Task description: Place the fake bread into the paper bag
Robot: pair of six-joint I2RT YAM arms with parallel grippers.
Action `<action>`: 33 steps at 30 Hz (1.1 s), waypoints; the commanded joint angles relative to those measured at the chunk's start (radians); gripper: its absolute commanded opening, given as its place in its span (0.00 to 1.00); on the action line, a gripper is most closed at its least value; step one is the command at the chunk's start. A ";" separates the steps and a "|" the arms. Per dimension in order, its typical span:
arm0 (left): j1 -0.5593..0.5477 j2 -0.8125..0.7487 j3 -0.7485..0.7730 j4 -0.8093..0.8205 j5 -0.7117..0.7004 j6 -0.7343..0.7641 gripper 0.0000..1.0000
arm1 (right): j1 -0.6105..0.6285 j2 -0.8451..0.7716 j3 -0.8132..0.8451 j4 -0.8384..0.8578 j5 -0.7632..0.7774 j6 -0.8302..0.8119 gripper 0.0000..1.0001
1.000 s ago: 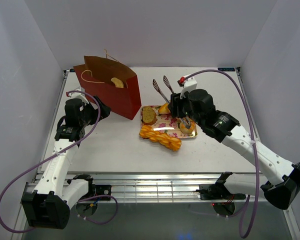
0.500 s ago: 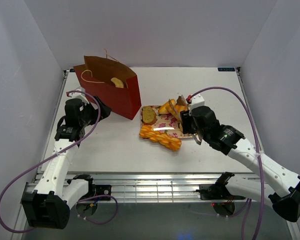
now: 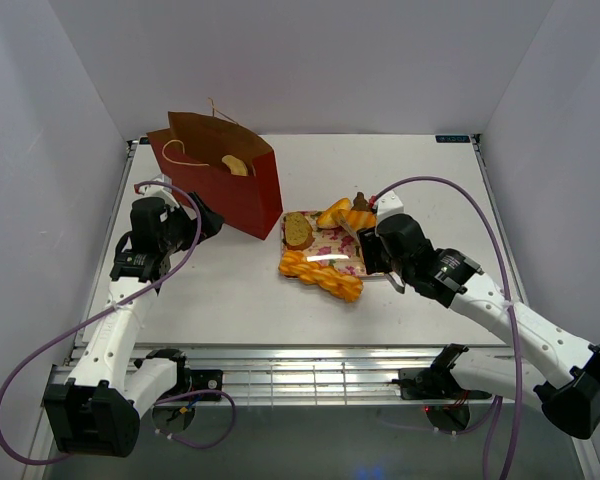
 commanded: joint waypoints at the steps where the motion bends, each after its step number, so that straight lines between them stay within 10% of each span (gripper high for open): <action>1: -0.004 -0.005 -0.012 0.015 0.019 -0.004 0.98 | -0.002 -0.007 0.004 0.002 0.008 -0.025 0.66; 33: -0.003 0.000 -0.018 0.024 0.045 -0.008 0.98 | 0.053 0.086 -0.003 -0.046 0.110 -0.074 0.70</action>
